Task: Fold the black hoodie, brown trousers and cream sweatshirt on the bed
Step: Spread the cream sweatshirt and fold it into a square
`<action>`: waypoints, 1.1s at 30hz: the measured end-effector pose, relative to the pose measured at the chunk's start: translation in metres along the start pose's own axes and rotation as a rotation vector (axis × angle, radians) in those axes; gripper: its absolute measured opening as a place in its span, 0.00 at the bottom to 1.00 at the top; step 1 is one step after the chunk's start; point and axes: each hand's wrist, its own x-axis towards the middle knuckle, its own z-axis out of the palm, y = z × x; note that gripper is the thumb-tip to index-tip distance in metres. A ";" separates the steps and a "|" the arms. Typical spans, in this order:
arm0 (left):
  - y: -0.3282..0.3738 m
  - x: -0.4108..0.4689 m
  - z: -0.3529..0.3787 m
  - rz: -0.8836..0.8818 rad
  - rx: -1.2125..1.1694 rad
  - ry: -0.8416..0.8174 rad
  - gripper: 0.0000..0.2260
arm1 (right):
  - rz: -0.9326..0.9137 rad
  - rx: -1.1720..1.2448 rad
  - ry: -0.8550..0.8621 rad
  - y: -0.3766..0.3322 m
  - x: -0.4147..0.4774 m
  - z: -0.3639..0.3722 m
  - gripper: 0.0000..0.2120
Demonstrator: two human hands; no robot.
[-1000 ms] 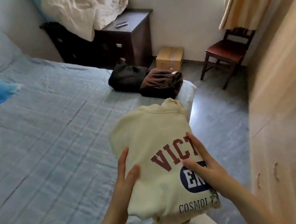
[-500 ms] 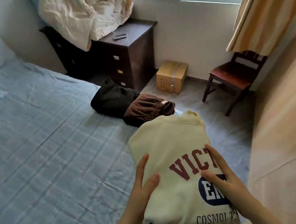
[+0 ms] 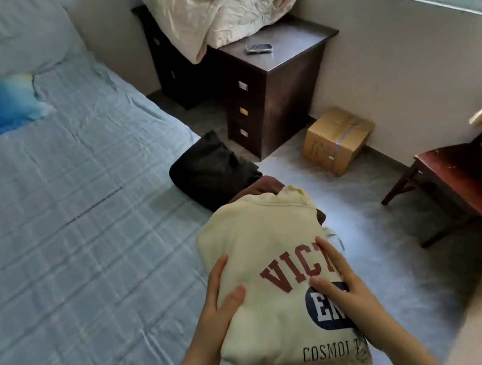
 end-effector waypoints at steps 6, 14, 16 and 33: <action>0.030 0.078 0.020 0.044 -0.022 0.121 0.26 | -0.015 -0.044 -0.152 -0.047 0.111 -0.024 0.34; 0.024 0.158 0.062 0.069 -0.079 0.377 0.27 | -0.003 -0.183 -0.426 -0.052 0.252 -0.057 0.33; 0.013 0.183 0.077 0.069 -0.122 0.438 0.27 | 0.041 -0.175 -0.508 -0.043 0.290 -0.067 0.31; -0.116 0.309 0.099 0.091 -0.124 0.687 0.34 | -0.062 -0.226 -0.642 0.079 0.427 -0.086 0.32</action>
